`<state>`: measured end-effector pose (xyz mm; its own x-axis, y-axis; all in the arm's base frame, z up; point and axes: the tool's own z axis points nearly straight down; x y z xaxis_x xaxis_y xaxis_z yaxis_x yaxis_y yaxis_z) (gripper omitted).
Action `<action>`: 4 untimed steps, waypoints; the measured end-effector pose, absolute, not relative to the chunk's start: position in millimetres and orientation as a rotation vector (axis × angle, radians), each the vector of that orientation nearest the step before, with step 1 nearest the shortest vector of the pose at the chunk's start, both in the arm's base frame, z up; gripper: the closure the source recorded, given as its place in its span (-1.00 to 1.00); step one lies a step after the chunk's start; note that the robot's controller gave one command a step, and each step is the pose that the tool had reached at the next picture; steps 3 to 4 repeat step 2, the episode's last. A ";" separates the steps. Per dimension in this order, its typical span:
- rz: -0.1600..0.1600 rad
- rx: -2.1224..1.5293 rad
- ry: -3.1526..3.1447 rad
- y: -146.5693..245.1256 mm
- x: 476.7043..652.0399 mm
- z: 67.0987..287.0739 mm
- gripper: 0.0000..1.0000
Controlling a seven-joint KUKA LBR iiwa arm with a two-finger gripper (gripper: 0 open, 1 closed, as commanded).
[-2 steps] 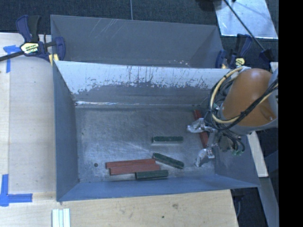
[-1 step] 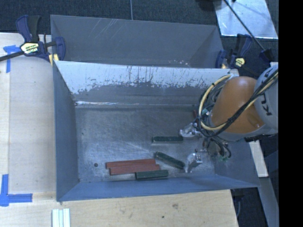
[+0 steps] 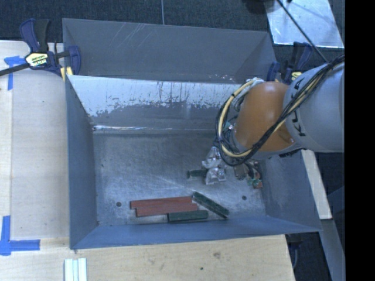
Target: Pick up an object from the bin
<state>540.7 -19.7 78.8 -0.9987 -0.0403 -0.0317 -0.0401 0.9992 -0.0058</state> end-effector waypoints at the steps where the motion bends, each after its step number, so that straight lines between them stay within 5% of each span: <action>1: -0.008 -0.063 3.109 -19.8 540.7 78.9 1.00; 2: -0.001 -0.171 3.132 -24.0 563.4 220.6 1.00; 4: -0.001 -0.171 3.132 -24.0 563.4 220.6 1.00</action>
Offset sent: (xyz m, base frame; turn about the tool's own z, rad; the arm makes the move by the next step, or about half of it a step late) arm 0.0214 -0.0038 0.1407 -0.0689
